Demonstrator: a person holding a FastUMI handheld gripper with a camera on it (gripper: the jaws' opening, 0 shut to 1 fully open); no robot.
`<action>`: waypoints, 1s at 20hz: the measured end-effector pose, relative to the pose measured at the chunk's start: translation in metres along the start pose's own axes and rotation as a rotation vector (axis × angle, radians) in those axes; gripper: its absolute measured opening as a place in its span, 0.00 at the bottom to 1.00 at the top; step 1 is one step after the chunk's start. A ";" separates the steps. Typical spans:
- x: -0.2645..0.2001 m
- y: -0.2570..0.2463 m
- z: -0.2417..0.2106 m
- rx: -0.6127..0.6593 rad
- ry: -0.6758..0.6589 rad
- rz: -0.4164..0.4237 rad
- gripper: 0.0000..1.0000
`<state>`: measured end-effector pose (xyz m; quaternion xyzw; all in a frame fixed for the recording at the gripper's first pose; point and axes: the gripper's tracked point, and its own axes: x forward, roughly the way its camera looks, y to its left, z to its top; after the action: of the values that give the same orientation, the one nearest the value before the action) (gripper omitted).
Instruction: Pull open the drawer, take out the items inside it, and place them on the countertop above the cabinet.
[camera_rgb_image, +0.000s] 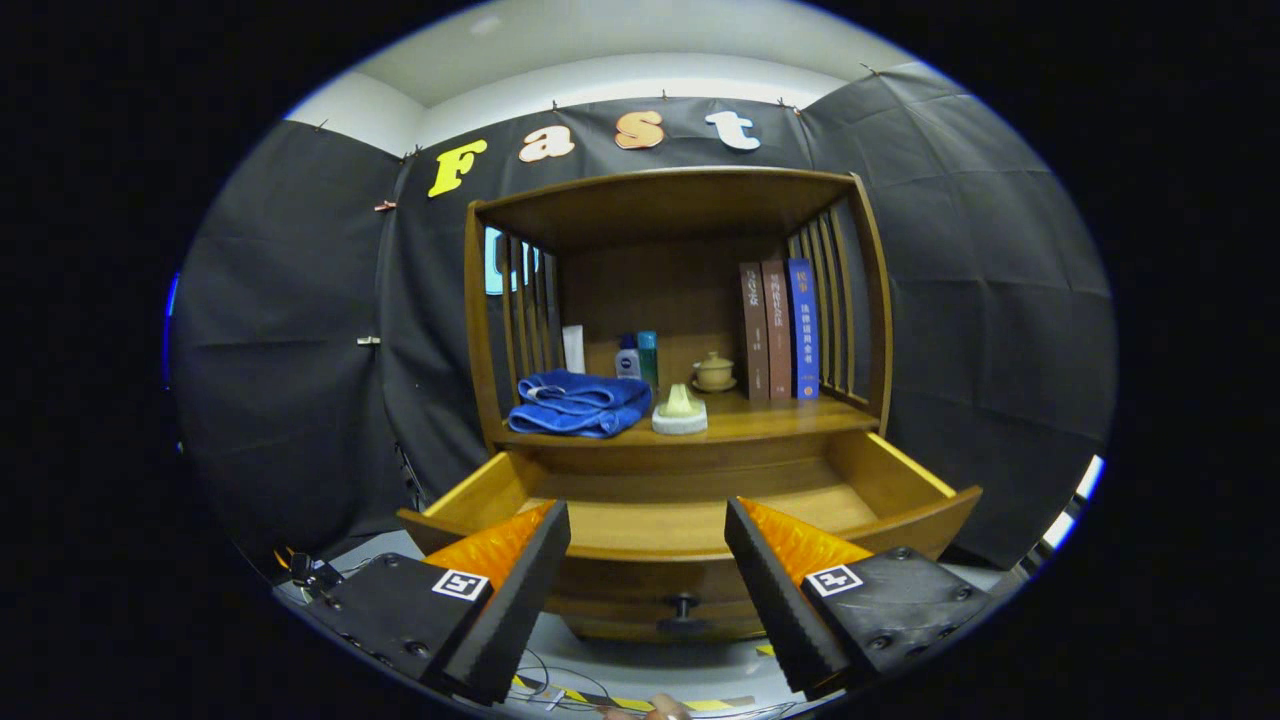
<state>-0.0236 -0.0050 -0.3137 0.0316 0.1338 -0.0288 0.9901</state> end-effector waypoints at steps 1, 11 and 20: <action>0.000 -0.004 -0.016 0.011 0.025 -0.009 0.99; 0.036 -0.028 -0.088 0.012 0.172 -0.075 1.00; 0.052 -0.034 -0.088 -0.012 0.171 -0.107 0.99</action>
<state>0.0010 -0.0356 -0.4143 0.0207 0.2194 -0.0782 0.9723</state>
